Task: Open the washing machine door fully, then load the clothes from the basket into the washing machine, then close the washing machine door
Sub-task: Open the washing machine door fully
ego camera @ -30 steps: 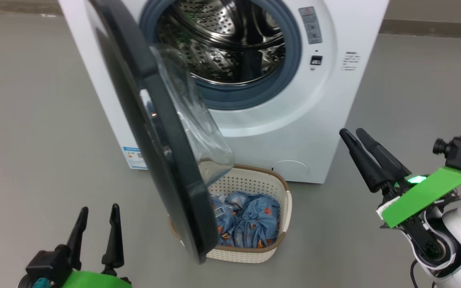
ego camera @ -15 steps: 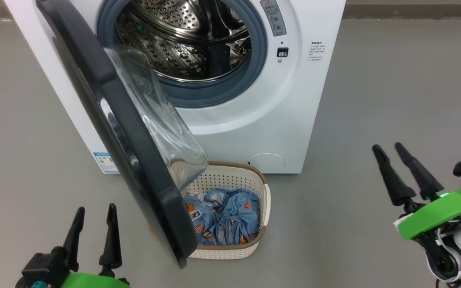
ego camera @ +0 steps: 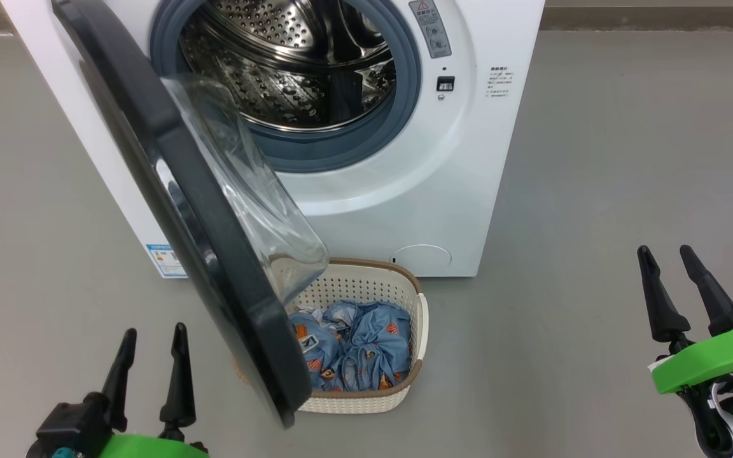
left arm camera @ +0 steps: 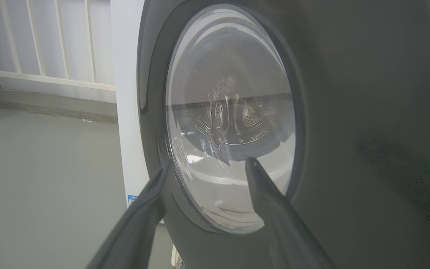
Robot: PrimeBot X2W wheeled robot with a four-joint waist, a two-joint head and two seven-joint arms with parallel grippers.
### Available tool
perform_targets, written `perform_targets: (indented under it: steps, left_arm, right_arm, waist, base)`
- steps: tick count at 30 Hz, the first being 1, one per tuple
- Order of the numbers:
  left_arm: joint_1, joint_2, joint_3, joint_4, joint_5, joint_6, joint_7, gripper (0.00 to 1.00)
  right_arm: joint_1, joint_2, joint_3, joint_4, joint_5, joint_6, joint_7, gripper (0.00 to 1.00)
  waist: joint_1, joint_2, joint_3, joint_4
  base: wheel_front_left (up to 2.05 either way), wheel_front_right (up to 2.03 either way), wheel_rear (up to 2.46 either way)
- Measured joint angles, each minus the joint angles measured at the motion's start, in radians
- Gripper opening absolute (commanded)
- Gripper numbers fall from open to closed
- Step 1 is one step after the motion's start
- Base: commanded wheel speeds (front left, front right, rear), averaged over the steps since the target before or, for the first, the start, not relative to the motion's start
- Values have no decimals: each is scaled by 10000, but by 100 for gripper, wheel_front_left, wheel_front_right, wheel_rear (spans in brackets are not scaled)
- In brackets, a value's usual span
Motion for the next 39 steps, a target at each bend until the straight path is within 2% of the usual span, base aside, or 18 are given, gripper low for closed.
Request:
perform_targets:
  steps: [6, 30, 31, 32, 33, 39]
  left_arm:
    - [0, 4, -48, 0, 0, 44, 0, 100]
    - [-1, 144, -182, 2, -134, 132, -2, 100]
    - [-1, 150, -188, 2, -180, 132, 0, 96]
    - [-1, 153, -196, 4, -192, 132, -2, 38]
    - [-1, 155, -203, 4, -198, 132, -2, 0]
    - [-3, 151, -236, -311, -349, 127, -4, 0]
  right_arm:
    - [129, 199, -408, 92, -742, 0, 0, 100]
    - [129, 412, -502, 140, -989, 2, 0, 100]
    - [129, 412, -502, 140, -989, 2, 0, 100]
    - [129, 412, -504, 140, -989, 2, 0, 100]
    - [129, 412, -504, 140, -989, 2, 0, 100]
    - [130, 470, -502, 138, -991, 2, 0, 100]
  waist:
    - [0, 0, -32, 81]
    - [0, 0, -130, 176]
    - [1, 0, -130, 179]
    - [0, 0, -127, 184]
    - [0, 0, -124, 191]
    - [0, 0, -118, 242]
  base:
    - [0, 0, 0]
    - [0, 0, 0]
    - [0, 0, 0]
    - [0, 0, 0]
    - [0, 0, 0]
    - [0, 0, 0]
